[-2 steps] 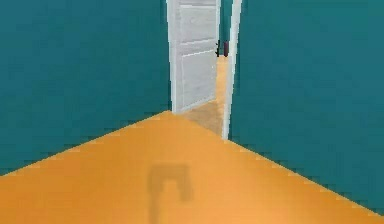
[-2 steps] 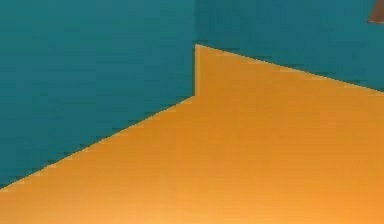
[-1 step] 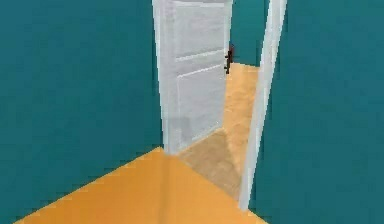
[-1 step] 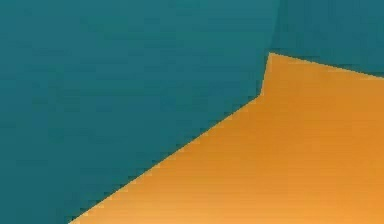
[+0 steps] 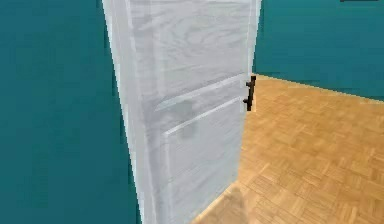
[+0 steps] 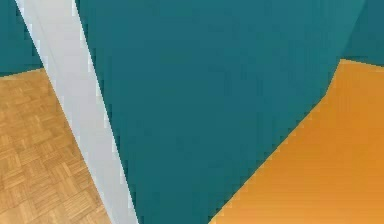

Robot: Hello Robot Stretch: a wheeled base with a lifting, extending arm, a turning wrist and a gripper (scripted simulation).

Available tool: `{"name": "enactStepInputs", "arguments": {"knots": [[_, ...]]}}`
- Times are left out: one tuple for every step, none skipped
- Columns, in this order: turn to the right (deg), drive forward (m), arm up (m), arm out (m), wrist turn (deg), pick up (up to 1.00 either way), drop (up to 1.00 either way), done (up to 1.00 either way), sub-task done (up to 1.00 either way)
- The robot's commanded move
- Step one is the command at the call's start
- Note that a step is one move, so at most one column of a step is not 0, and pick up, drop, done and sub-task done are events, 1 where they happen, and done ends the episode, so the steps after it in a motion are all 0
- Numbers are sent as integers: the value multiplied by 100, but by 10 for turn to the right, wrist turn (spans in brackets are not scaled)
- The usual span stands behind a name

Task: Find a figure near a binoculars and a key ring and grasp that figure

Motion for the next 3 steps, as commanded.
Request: {"name": "enactStepInputs", "arguments": {"knots": [[30,0,0,0,0,0,0,0,0],[0,30,0,0,0,0,0,0,0],[360,0,0,0,0,0,0,0,0]]}}
